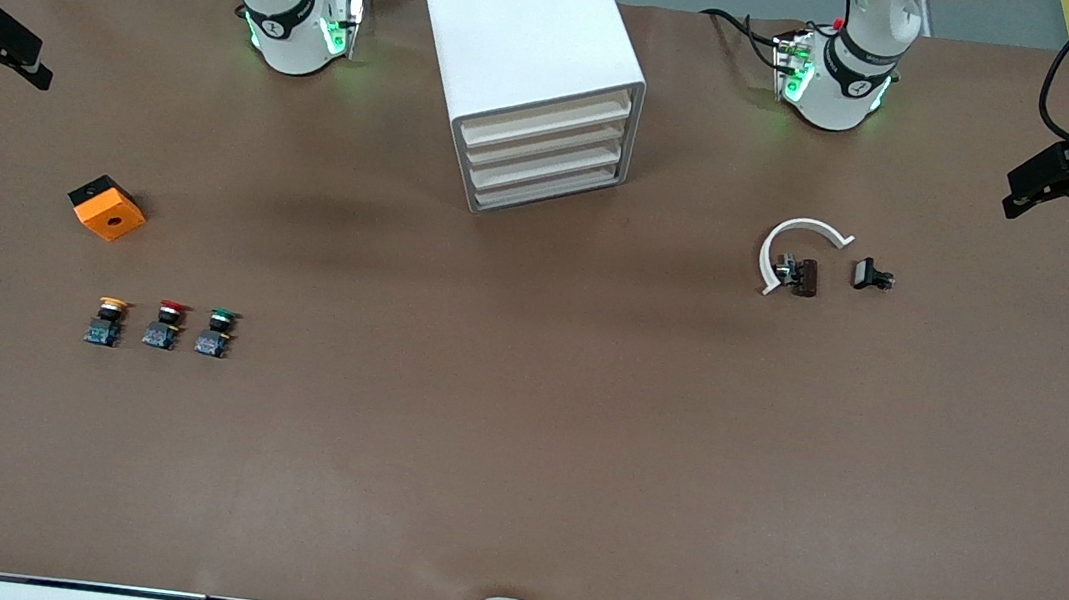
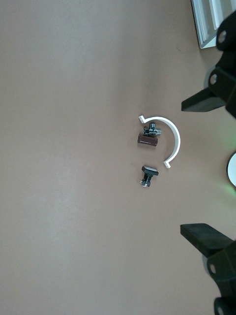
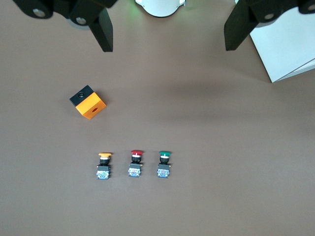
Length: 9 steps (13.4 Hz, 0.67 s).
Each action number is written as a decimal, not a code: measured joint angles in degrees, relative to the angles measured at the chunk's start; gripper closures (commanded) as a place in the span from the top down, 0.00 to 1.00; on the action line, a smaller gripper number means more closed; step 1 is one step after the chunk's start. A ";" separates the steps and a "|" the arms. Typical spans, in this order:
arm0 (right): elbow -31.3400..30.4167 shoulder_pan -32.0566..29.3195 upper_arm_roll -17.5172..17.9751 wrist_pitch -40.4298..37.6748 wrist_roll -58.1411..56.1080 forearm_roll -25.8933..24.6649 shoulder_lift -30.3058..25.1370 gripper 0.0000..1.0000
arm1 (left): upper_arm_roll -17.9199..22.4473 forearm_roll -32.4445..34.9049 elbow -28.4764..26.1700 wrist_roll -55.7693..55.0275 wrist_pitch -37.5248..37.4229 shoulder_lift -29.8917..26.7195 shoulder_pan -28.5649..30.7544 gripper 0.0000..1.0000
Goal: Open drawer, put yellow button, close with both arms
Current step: 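Move the left gripper toward the handle of the white drawer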
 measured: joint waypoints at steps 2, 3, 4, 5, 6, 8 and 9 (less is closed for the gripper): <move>0.00 0.00 0.00 0.00 0.00 0.00 0.00 1.00 | 0.00 0.00 0.00 0.00 0.00 0.00 0.00 1.00; 0.00 0.00 0.01 0.00 0.00 0.00 0.00 1.00 | 0.00 0.00 0.00 0.00 0.00 0.01 0.00 1.00; 0.00 0.00 0.01 0.00 0.00 0.00 0.00 1.00 | 0.00 0.00 0.00 0.00 -0.01 0.07 0.00 1.00; 0.00 0.00 0.01 0.00 0.00 0.00 0.00 1.00 | 0.00 0.00 0.00 0.00 -0.04 0.28 0.00 1.00; 0.00 0.00 0.01 0.00 0.00 0.00 0.00 1.00 | 0.00 0.00 -0.01 0.03 -0.09 0.75 0.00 1.00; 0.00 0.00 0.01 0.08 0.00 0.00 0.00 1.00 | -0.06 0.00 -0.14 0.17 -0.23 3.06 -0.06 1.00; 0.01 0.00 -0.01 0.18 0.00 0.00 0.00 1.00 | -0.16 0.00 -0.24 0.11 -0.22 4.96 -0.10 1.00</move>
